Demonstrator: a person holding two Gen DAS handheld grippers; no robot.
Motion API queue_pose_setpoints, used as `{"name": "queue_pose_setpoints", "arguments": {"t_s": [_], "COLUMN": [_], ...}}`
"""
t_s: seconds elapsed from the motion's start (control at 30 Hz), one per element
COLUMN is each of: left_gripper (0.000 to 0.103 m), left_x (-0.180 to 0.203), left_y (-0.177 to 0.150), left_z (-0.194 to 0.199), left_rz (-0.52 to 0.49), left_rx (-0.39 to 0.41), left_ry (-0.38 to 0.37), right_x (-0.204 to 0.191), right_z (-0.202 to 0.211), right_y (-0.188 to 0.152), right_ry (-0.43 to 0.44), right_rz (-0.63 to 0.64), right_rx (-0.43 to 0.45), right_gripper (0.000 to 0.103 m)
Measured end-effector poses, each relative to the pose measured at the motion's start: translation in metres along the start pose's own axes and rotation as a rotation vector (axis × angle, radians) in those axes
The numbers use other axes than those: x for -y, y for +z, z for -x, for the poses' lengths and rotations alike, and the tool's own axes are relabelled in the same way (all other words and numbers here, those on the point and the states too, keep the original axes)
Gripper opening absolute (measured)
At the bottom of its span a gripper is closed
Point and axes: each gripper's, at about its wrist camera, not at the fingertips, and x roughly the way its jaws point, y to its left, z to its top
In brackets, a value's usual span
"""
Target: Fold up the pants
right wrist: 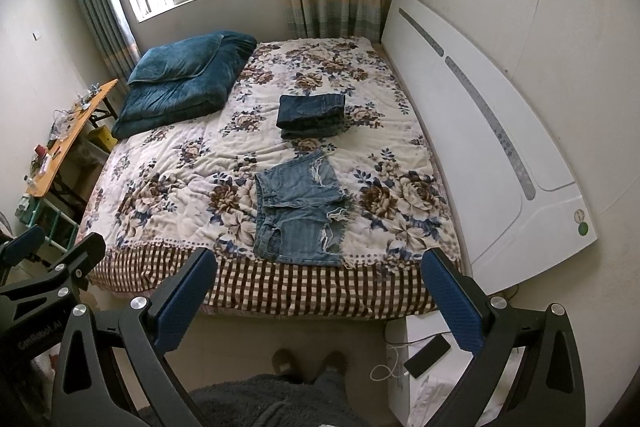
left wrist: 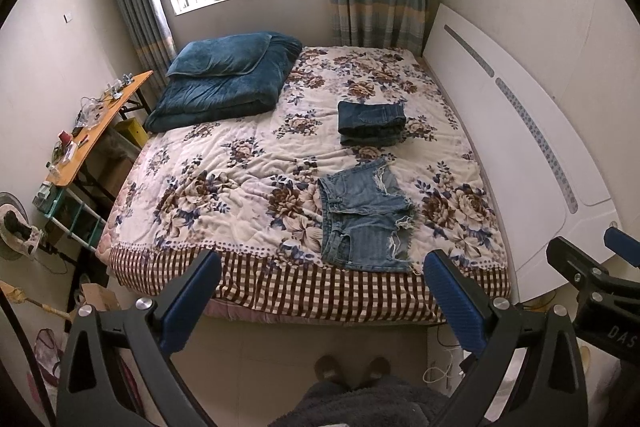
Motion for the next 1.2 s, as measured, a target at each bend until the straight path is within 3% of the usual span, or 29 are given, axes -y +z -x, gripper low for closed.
{"name": "queue_pose_setpoints", "arguments": {"t_s": [0.4, 0.67, 0.9, 1.0, 1.2], "left_gripper": [0.103, 0.103, 0.103, 0.103, 0.103], "left_x": [-0.002, -0.002, -0.004, -0.005, -0.013], "left_y": [0.003, 0.022, 0.040, 0.047, 0.083], "left_z": [0.003, -0.001, -0.076, -0.114, -0.220], "left_rz": [0.004, 0.027, 0.096, 0.124, 0.130], "left_rx": [0.001, 0.021, 0.037, 0.014, -0.082], "left_ry": [0.003, 0.039, 0.162, 0.167, 0.168], "right_x": [-0.002, -0.019, -0.002, 0.002, 0.001], "right_z": [-0.001, -0.004, -0.086, -0.134, -0.259], "right_y": [-0.006, 0.018, 0.031, 0.042, 0.069], "right_ry": [0.004, 0.033, 0.076, 0.108, 0.078], "right_rz": [-0.004, 0.001, -0.022, -0.049, -0.064], "right_rx": [0.003, -0.006, 0.040, 0.031, -0.046], "right_gripper": [0.103, 0.103, 0.103, 0.103, 0.103]}}
